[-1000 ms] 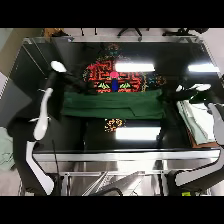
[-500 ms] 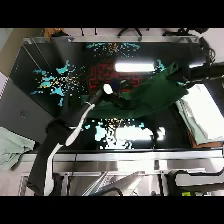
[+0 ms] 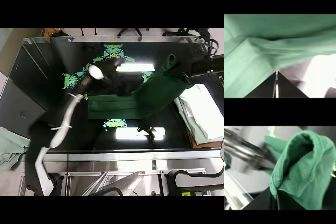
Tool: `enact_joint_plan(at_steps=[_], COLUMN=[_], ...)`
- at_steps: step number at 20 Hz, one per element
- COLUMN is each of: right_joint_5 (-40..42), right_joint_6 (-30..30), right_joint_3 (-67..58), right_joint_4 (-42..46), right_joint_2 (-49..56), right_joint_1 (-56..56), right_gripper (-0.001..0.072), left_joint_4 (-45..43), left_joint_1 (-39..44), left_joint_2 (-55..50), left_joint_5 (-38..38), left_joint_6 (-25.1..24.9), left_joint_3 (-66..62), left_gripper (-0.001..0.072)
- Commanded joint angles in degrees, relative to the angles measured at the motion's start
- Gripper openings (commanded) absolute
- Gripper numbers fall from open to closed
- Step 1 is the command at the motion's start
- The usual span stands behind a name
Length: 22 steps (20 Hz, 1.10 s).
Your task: Fold the shirts.
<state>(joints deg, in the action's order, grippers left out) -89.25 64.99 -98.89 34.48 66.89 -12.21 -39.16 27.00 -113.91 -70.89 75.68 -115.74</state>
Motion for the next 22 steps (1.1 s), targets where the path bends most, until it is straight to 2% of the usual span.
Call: enact_joint_plan(at_steps=[1,6,7,8,9,10,13,18,19,20,22], right_joint_5=[8.0,31.9,37.5,42.9,47.3,48.8,44.5,25.7,22.2,19.4,14.3], right_joint_6=[1.4,1.4,0.9,0.8,0.8,0.8,1.3,4.5,5.9,7.8,11.1], right_joint_3=[-0.1,-0.1,-0.1,-0.1,-0.2,-0.2,-0.2,-0.2,-0.2,-0.2,0.6], right_joint_4=[-0.3,0.0,1.0,2.1,2.4,2.4,4.0,5.1,6.4,8.1,12.8], right_joint_2=[1.0,12.7,16.9,21.0,25.0,27.4,26.5,17.6,16.4,15.7,15.7], right_joint_1=[8.8,36.1,41.7,46.2,49.8,51.7,48.7,29.3,24.9,21.0,14.8], right_gripper=[0.0023,0.0025,0.0101,0.0355,0.0480,0.0480,0.0479,0.0484,0.0523,0.0620,0.0648], left_joint_4=[9.4,9.2,9.2,9.2,9.2,9.2,9.2,9.2,9.2,9.2,9.2], left_joint_1=[-10.3,-21.0,-22.0,-22.9,-23.7,-24.4,-26.6,-30.3,-31.1,-31.7,-33.0], left_joint_2=[13.0,25.8,28.0,30.3,32.2,34.1,39.0,44.2,45.0,45.8,47.5], left_joint_5=[-11.5,-19.5,-19.2,-18.9,-19.0,-18.9,-18.3,-17.2,-17.2,-17.2,-17.3], left_joint_6=[-4.7,-4.7,-4.8,-5.4,-6.1,-7.3,-9.9,-11.2,-11.2,-11.2,-11.2], left_joint_3=[0.2,1.1,2.9,5.4,7.7,10.2,16.9,24.2,25.2,26.1,28.0], left_gripper=[0.0011,0.0011,0.0011,0.0011,0.0011,0.0011,0.0012,0.0011,0.0011,0.0012,0.0011])
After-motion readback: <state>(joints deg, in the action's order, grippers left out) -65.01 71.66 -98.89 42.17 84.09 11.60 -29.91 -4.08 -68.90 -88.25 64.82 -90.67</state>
